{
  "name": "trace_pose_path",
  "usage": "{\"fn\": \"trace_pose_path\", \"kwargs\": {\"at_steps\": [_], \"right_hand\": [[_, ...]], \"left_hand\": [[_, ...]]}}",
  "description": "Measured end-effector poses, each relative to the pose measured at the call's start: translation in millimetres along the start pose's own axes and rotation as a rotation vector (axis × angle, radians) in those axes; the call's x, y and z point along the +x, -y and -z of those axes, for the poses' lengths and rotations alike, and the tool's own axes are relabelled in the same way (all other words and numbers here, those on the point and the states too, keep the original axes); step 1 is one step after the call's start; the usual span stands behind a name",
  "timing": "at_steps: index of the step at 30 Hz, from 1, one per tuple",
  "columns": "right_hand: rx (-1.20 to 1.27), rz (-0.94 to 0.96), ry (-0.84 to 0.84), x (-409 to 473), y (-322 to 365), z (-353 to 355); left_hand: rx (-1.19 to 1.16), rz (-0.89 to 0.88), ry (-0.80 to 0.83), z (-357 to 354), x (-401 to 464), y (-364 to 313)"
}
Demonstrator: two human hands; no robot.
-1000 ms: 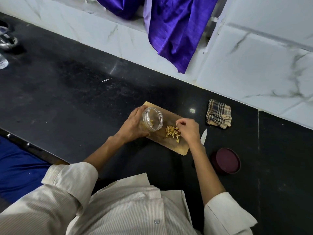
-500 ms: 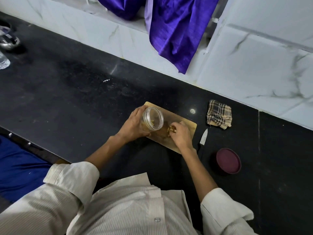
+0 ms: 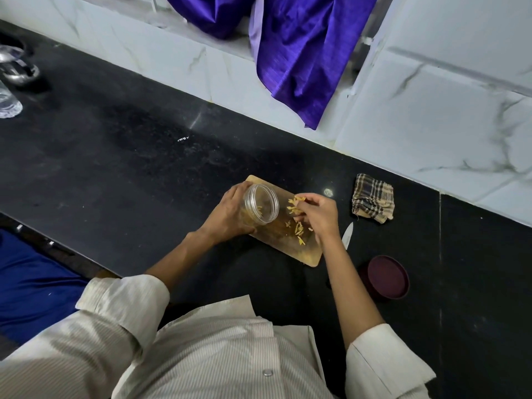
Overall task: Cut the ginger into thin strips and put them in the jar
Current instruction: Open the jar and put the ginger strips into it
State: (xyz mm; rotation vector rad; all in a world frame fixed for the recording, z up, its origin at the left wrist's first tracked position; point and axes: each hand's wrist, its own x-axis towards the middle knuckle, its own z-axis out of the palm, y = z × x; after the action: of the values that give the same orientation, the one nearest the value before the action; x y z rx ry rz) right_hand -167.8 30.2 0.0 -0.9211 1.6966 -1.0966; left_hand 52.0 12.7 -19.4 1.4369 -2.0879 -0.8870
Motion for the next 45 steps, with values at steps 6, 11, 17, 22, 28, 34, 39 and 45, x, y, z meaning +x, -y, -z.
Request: {"fn": "trace_pose_path", "kwargs": {"at_steps": [6,11,17,22,28,34,39,45], "right_hand": [[-0.254,0.148,0.177,-10,30,-41],[-0.446,0.185,0.123,-8,31,-32],[-0.528,-0.038,-0.012,0,-10,23],[-0.727,-0.118,-0.031,-3,-36,30],[-0.679,-0.021,0.079,-8,-29,-1],[-0.797,0.077,0.005,17,-18,10],[-1.063,0.311,0.245,11,-38,1],[-1.089,0.456,0.290,-21,-55,6]], "left_hand": [[0.004,-0.012,0.005,1,0,0],[-0.007,-0.008,-0.017,0,-1,0],[-0.018,0.006,-0.030,-1,0,0],[-0.006,0.017,-0.031,-3,0,2],[-0.007,0.012,-0.031,-3,0,0],[-0.002,0.016,-0.034,-2,-2,0],[0.002,0.005,-0.018,-2,0,-1],[0.014,-0.005,-0.033,-2,0,-1]]}}
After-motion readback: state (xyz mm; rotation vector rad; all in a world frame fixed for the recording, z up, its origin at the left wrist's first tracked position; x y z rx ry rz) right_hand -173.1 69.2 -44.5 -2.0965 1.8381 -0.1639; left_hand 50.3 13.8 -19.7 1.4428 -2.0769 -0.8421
